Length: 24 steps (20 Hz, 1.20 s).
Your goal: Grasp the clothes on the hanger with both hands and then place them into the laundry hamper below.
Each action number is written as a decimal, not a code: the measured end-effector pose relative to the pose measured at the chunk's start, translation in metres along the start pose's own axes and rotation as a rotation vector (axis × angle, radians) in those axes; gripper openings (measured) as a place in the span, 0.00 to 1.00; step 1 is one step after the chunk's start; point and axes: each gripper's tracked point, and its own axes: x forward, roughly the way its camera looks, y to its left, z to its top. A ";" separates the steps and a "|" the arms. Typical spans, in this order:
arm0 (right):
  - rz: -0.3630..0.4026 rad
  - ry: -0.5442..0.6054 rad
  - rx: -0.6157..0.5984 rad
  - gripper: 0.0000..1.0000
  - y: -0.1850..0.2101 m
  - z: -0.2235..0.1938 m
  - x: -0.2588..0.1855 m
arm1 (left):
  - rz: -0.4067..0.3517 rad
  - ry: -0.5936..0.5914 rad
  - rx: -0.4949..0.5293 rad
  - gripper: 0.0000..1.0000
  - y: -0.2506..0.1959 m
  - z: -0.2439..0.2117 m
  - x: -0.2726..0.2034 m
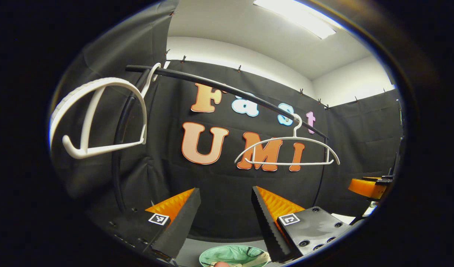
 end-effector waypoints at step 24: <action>0.006 0.051 0.016 0.94 -0.002 -0.023 0.000 | -0.017 0.029 0.015 0.92 -0.010 -0.011 0.006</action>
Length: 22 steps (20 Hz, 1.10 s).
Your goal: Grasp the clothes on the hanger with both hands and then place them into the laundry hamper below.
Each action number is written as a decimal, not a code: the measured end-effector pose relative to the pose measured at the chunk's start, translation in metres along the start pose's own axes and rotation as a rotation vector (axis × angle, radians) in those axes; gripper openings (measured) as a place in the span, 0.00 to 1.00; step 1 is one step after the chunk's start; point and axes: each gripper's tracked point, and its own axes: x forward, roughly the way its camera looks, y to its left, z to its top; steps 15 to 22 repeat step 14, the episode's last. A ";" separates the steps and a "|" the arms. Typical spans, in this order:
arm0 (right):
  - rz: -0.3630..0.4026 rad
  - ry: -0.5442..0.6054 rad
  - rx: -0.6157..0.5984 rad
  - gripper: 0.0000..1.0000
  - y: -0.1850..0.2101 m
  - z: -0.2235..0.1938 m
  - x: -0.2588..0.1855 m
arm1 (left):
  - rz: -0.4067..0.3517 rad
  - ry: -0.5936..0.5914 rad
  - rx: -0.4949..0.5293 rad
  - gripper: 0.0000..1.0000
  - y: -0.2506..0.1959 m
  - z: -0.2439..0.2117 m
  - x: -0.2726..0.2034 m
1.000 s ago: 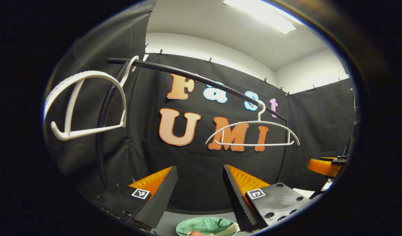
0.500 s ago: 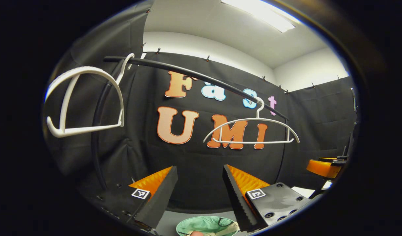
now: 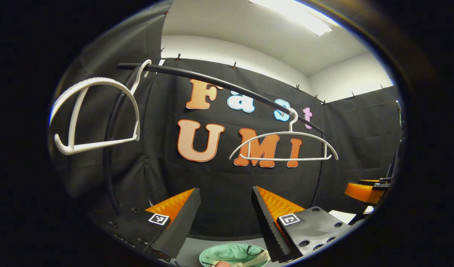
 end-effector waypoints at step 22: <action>0.004 0.013 -0.004 0.94 0.004 -0.004 0.002 | 0.016 -0.017 -0.008 0.98 0.007 -0.005 0.009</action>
